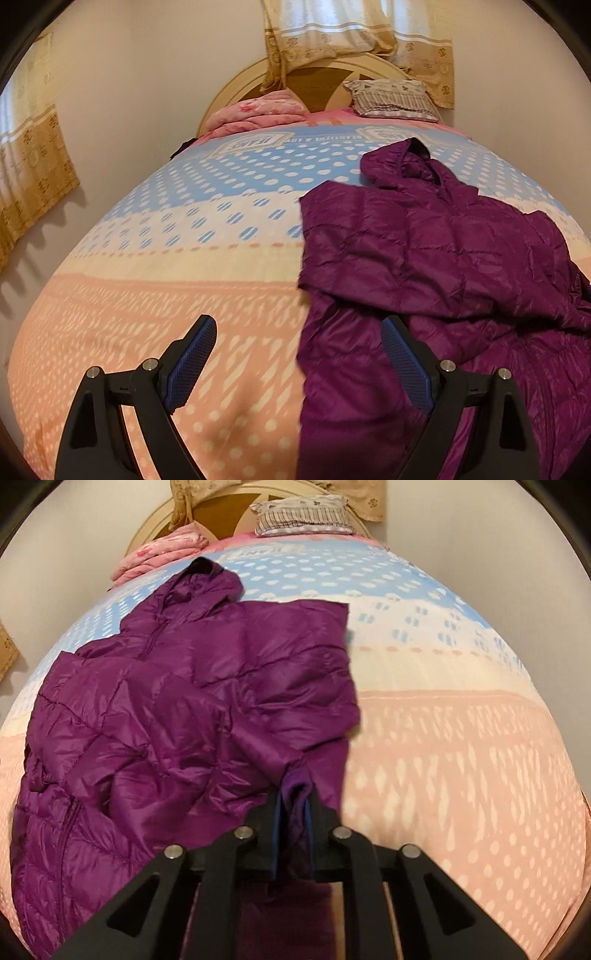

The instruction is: Fold large clothes

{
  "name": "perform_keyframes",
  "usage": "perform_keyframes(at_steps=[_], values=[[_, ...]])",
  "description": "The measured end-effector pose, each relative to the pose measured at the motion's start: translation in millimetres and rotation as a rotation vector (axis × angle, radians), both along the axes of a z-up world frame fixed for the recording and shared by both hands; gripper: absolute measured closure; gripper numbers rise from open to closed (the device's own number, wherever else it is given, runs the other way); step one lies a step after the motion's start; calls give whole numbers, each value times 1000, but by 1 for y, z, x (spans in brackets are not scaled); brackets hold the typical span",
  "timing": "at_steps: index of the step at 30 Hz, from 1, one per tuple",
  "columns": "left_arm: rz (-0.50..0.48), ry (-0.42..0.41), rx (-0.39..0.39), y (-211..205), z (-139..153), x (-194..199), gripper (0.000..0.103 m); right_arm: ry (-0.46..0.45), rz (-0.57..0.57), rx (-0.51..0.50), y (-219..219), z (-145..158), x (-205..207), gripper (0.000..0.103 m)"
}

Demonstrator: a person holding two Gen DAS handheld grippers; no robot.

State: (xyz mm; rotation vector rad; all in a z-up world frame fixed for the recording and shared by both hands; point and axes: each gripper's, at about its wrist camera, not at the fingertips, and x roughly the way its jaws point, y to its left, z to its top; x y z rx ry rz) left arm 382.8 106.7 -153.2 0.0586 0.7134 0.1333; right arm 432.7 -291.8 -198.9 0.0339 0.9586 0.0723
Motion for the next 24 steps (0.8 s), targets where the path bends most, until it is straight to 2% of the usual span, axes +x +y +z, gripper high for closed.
perform_keyframes(at_steps=[2,4,7,10,13,15,17,19,24], values=[[-5,-8,1,-4,2,9,12,-26,-47,-57,-1,13,-6,51],[-5,-23,-11,-7,5,20,12,-91,-89,-94,1,31,-12,41],[-10,-35,-46,-14,7,38,12,-159,-84,-104,14,50,-15,41],[-24,-17,-58,-26,-4,55,12,-203,26,-60,44,53,-12,43],[-14,37,-28,-35,-28,69,12,-146,107,-40,67,27,3,55],[8,72,-28,-33,-46,74,12,-86,104,-18,68,3,12,55],[20,97,-57,-28,-56,76,12,-67,102,-46,68,-19,17,56],[31,109,-103,-20,-59,78,12,-91,114,-77,72,-31,12,55],[63,162,-197,-6,-70,82,2,-103,116,-96,72,-34,5,55]])
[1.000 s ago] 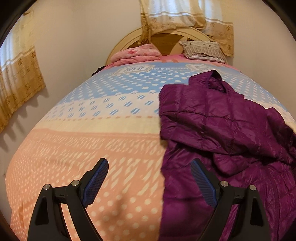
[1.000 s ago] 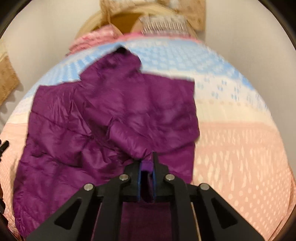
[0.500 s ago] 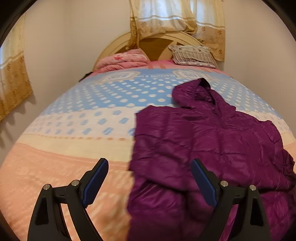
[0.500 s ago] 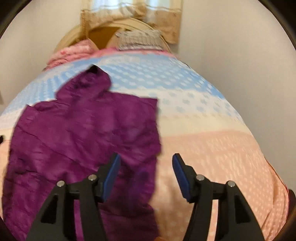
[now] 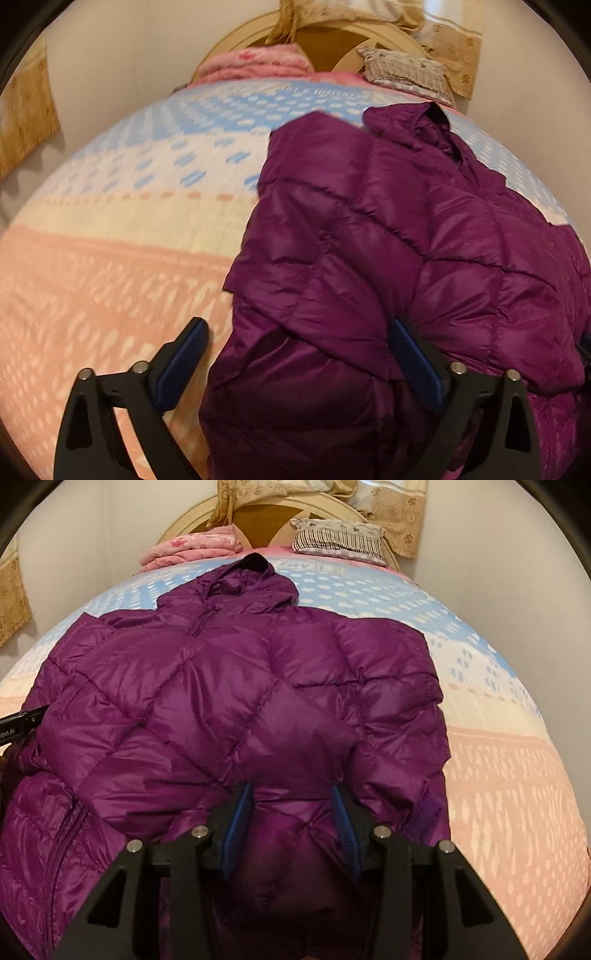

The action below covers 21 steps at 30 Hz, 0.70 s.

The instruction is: Fold large clothes

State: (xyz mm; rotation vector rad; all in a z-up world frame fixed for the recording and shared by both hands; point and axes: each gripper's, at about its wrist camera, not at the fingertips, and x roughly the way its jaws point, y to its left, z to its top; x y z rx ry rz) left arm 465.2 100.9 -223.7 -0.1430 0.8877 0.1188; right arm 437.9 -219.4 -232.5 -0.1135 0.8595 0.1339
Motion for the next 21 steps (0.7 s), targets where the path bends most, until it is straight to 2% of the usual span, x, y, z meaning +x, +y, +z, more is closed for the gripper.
perform_keyframes(at_steps=[3,5,8,12,15,18,21], values=[[5,13,-32,5,-4,2,1,-6,0,-1,0,0,2,55],[6,7,-18,3,-1,-2,1,0,4,-3,1,1,4,54],[7,-22,43,0,20,-12,1,29,20,58,-5,17,0,56],[5,-159,32,2,70,-12,1,-97,-9,132,-23,72,5,56],[-20,-214,10,-5,92,15,1,-168,-107,143,-39,94,36,56],[-14,-187,54,-15,83,52,1,-164,-190,157,-50,87,71,56],[16,-140,89,-17,61,80,1,-106,-228,169,-59,63,101,56]])
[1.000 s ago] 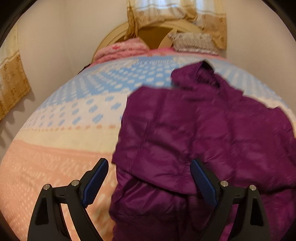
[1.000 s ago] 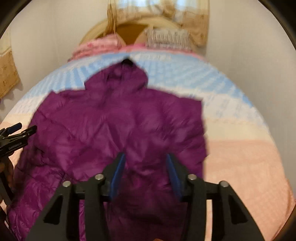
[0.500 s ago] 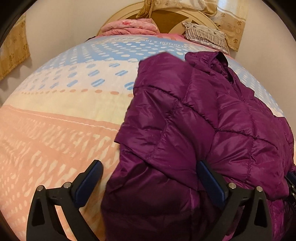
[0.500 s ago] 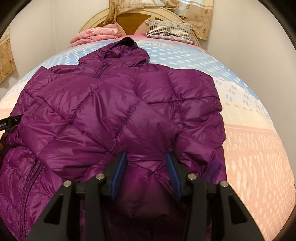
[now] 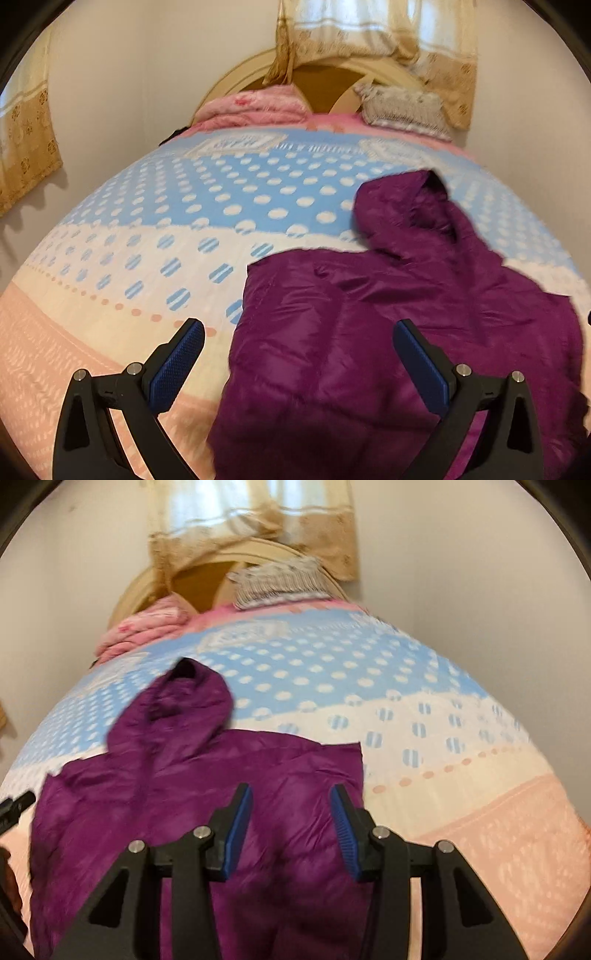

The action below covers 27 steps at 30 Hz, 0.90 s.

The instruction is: Fold large clothes

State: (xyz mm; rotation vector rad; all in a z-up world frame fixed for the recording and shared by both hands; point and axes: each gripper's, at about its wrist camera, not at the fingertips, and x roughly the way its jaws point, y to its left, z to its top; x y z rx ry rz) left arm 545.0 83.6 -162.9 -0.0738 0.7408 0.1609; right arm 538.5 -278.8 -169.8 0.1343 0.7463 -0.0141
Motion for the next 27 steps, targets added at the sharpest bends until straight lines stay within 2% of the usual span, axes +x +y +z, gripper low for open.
perform_keyframes(at_steps=[5,7,12,17,27], values=[[38,108,-38,8,-46,18,1,89,-10,-2,-4,-40,14,56],[42,130,-67,12,-60,19,1,88,-2,-11,-3,-46,13,56],[52,139,-126,18,-66,21,1,93,-7,-28,0,-52,14,56],[55,153,-87,11,-68,21,1,106,-3,-55,4,-56,18,54],[53,157,-87,13,-70,22,1,102,-4,-64,5,-58,18,54]])
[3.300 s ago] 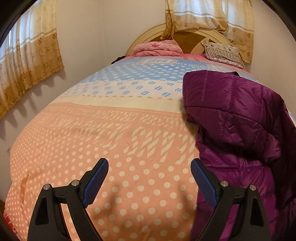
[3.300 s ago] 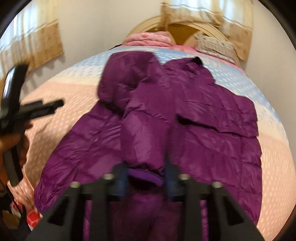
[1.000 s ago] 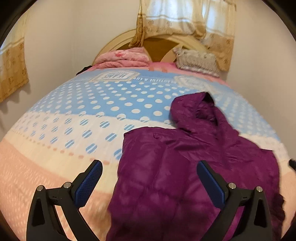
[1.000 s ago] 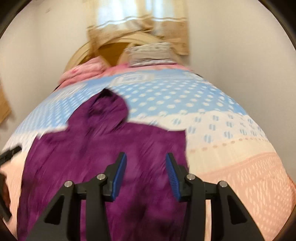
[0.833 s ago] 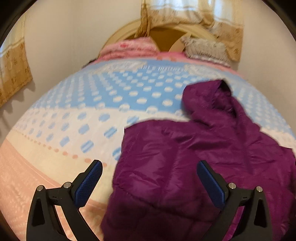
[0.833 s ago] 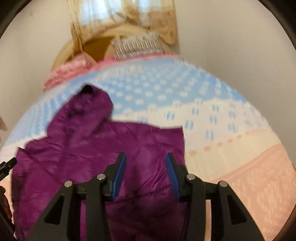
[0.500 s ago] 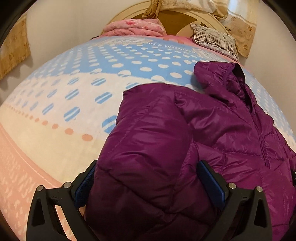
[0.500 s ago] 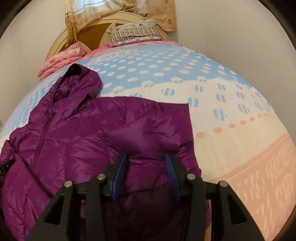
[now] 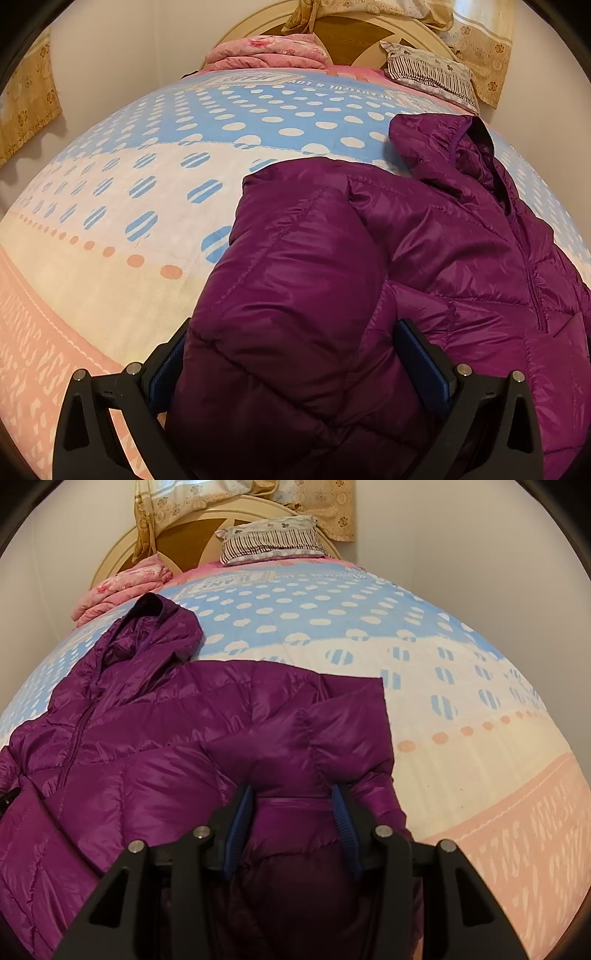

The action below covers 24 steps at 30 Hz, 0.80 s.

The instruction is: Fold large clothes

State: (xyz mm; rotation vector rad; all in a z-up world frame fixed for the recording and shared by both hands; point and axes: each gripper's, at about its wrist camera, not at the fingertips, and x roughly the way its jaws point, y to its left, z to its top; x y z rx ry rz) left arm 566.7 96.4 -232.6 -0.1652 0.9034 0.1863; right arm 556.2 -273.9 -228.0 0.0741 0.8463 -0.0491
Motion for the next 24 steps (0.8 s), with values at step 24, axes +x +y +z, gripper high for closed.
perform_keyframes(at_steps=[24], values=[[0,5,11,-2,-1,2,1,-1,3,-22,2,-1,0,54]])
